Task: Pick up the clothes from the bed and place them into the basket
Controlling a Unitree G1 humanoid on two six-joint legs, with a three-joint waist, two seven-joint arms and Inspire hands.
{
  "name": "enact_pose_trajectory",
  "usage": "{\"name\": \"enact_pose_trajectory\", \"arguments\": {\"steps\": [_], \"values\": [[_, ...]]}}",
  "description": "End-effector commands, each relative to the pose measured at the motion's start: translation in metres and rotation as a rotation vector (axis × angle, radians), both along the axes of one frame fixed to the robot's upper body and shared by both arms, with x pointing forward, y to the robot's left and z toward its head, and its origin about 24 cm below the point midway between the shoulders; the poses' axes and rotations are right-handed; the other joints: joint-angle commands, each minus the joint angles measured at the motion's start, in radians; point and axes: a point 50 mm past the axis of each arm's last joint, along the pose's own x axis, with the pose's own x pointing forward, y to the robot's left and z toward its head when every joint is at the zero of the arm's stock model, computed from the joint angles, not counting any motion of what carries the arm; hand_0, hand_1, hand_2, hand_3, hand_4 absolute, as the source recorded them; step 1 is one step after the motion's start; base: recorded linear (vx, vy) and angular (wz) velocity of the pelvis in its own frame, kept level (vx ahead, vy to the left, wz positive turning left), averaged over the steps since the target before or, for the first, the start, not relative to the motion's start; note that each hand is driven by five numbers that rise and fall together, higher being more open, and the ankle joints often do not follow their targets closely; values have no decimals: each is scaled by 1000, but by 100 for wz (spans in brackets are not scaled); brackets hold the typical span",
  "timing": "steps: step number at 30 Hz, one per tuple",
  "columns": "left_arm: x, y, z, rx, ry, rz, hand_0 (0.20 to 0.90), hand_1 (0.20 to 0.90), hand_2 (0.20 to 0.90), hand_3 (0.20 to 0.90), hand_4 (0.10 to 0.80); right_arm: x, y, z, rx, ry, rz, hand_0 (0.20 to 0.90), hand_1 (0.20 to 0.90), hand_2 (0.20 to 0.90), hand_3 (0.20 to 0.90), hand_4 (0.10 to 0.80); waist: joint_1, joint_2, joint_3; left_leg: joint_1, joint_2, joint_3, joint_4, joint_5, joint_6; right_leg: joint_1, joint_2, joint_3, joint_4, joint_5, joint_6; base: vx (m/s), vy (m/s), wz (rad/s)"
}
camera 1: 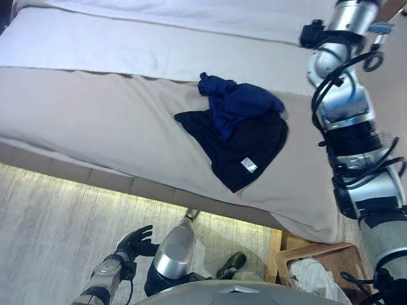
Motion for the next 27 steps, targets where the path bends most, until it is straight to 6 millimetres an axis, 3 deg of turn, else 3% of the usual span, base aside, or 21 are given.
{"name": "enact_pose_trajectory", "arguments": {"steps": [1, 4, 5, 6, 11, 12, 15, 18, 24, 27], "values": [[-47, 8, -11, 58, 151, -61, 900, 900, 900, 900, 800, -21, -16, 16, -14, -155, -91, 300, 300, 300, 200, 100, -14, 20, -224, 101, 44, 21, -157, -39, 27, 49, 54, 27, 72, -47, -19, -80, -61, -21], [-41, 11, -10, 68, 168, -72, 900, 900, 900, 900, 800, -10, -32, 17, -45, 21, -83, 300, 300, 300, 200, 100, -35, 9, -243, 126, 49, 44, -159, -50, 19, 51, 67, 37, 54, -42, -14, -100, -50, -21], [-40, 12, -10, 68, 173, -74, 900, 900, 900, 900, 800, -2, -34, 12, -65, 124, -42, 476, 476, 476, 406, 306, -42, 7, -247, 132, 53, 53, -159, -52, 15, 51, 71, 40, 48, -43, -13, -79, -32, -33], [-37, 14, -8, 72, 176, -71, 900, 900, 900, 900, 800, 14, -36, -5, -152, 348, -8, 900, 900, 900, 900, 800, -55, 1, -251, 141, 57, 68, -160, -52, 12, 46, 78, 47, 41, -44, -14, -59, -23, -33], [-35, 16, -8, 67, 183, -45, 900, 900, 900, 900, 800, 37, -51, -72, -338, 822, 112, 900, 900, 900, 900, 800, -89, -15, -253, 166, 77, 106, -154, -55, 4, 51, 94, 65, 23, -57, -34, -1, -5, -28], [-35, 16, -8, 67, 183, -45, 900, 900, 900, 900, 800, 37, -51, -72, -338, 822, 112, 900, 900, 900, 900, 800, -89, -15, -253, 166, 77, 106, -154, -55, 4, 51, 94, 65, 23, -57, -35, 22, 15, -16], [-37, 10, -10, 64, 201, -82, 900, 900, 900, 900, 800, 49, -50, -110, -392, 999, 128, 900, 900, 900, 900, 800, -72, -19, -230, 171, 75, 100, -142, -55, 3, 64, 93, 47, 28, -58, -42, 71, 33, -11], [-30, 9, -9, 67, 199, -119, 900, 900, 900, 900, 800, 61, -42, -132, -427, 1099, 82, 900, 900, 900, 900, 800, -42, -15, -190, 131, 69, 77, -111, -55, 3, 49, 87, 31, 46, -64, -47, -24, 35, 9], [11, 9, 6, 68, 65, -146, 900, 900, 900, 900, 800, 75, -25, -117, -426, 1036, -64, 900, 900, 900, 900, 800, 25, 7, -39, -22, 53, -11, -52, -58, 5, -57, 82, 26, 93, -84, -51, -193, -61, 27], [18, 6, 9, 63, 23, -139, 900, 900, 900, 900, 800, 76, -23, -108, -389, 979, -115, 900, 900, 900, 900, 800, 47, 24, 18, -77, 38, -40, -27, -52, 11, -94, 77, 20, 113, -84, -57, -63, 0, 25]]}}
